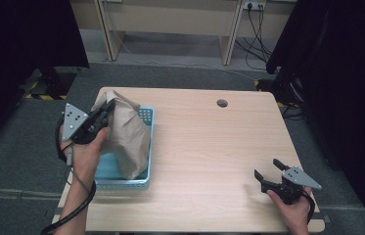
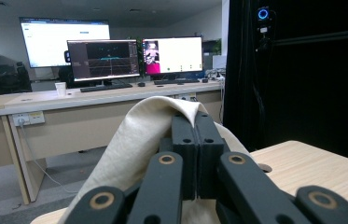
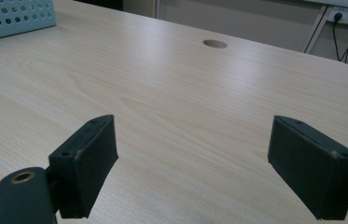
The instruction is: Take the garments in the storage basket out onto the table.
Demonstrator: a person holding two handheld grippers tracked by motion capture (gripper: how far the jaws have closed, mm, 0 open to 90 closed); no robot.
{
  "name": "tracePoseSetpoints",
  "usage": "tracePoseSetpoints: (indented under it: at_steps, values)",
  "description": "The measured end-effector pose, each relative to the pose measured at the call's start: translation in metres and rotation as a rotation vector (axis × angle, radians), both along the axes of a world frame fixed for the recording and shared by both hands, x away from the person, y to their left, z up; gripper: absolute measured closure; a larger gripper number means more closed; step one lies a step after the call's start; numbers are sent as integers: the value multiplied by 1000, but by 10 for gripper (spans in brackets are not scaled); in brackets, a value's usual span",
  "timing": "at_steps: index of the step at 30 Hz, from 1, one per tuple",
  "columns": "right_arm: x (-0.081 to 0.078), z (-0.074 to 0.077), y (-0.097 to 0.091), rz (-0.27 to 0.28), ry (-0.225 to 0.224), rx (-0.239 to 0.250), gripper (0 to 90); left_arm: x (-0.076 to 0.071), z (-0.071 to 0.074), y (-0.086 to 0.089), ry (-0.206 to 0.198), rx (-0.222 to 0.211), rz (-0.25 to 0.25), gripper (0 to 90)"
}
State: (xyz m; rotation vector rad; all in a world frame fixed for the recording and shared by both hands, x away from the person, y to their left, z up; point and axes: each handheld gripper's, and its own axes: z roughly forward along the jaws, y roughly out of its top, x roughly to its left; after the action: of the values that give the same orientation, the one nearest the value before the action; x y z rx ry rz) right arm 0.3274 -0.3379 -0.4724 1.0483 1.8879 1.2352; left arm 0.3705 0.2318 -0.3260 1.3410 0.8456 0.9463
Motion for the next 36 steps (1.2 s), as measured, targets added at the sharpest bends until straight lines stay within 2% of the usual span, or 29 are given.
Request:
tracePoseSetpoints:
  at_steps: [9,16,36]
  values:
    - [0,0,0,-1,1,0,166,-1,11,1,-44,-24,-8,897]
    - [0,0,0,0,4,1,167,-1,20,1,-82,-25,-4,896]
    - [0,0,0,0,4,1,167,-4,34,4,-126,-27,-3,897]
